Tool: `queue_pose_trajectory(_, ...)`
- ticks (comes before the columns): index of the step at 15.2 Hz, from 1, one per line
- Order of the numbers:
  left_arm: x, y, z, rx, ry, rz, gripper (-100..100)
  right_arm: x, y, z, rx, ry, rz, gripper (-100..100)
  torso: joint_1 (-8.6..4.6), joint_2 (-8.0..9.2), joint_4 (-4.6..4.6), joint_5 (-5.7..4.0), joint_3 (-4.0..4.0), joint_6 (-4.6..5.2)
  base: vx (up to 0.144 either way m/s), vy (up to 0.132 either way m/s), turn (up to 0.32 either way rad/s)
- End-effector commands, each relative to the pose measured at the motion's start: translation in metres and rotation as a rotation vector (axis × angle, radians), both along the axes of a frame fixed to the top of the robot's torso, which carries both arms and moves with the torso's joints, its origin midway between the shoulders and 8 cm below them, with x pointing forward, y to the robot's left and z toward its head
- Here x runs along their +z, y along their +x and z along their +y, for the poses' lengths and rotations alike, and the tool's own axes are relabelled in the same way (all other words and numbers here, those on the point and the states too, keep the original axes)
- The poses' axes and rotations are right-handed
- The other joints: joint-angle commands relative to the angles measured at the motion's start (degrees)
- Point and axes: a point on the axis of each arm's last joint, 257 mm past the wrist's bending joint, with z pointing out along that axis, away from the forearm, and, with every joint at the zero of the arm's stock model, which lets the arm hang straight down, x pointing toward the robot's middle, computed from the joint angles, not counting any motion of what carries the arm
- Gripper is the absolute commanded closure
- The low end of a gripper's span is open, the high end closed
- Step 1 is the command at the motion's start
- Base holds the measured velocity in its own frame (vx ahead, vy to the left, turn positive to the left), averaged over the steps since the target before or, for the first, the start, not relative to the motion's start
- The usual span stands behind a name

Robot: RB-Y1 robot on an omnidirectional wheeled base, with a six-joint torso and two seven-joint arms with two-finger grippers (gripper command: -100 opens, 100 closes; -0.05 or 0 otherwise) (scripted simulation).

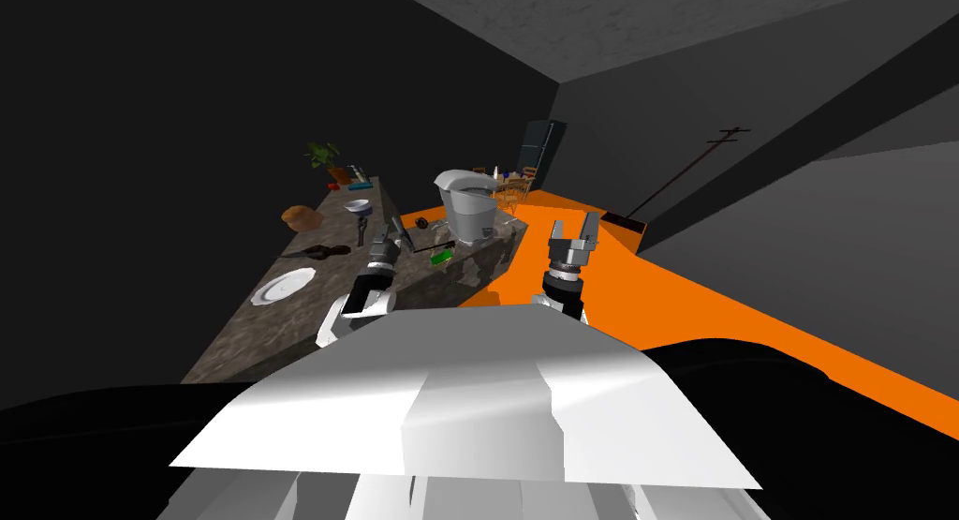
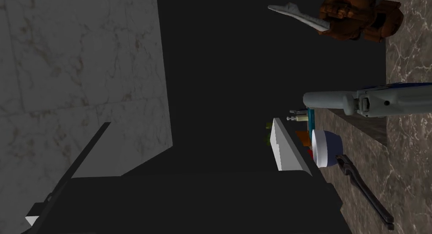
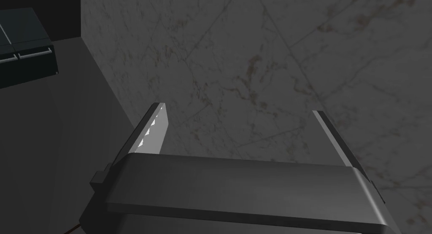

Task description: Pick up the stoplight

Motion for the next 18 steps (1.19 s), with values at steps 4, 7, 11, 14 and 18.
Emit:
queue_pose_trajectory(4,-0.023,0.014,0.018,0.024,-0.026,0.094,-100,0.0,0.0,0.0,0.0,0.0,0.0,0,0.01,-0.01,0.0,0.0,0.0,-0.01,0.005,-0.017,-0.07)
queue_pose_trajectory(7,-0.033,0.02,0.028,0.038,-0.042,0.14,-100,0.0,0.0,0.0,0.0,0.0,0.0,0,0.01,-0.01,0.0,0.0,0.0,0.0,0.005,-0.016,-0.08)
queue_pose_trajectory(11,-0.044,0.026,0.038,0.055,-0.059,0.187,-100,0.0,0.0,0.0,0.0,0.0,0.0,0,0.0,0.0,0.0,0.0,0.0,-0.01,0.005,-0.017,-0.068)
queue_pose_trajectory(14,-0.059,0.036,0.057,0.082,-0.094,0.253,-100,0.0,0.0,0.0,0.0,0.0,0.0,0,0.0,-0.01,0.0,0.0,-0.01,-0.01,0.008,-0.02,-0.105)
queue_pose_trajectory(18,-0.074,0.04,0.07,0.11,-0.12,0.317,-100,0.0,0.0,0.0,0.0,0.0,0.0,0,-0.01,-0.02,0.0,0.0,-0.01,-0.01,0.009,-0.021,-0.086)
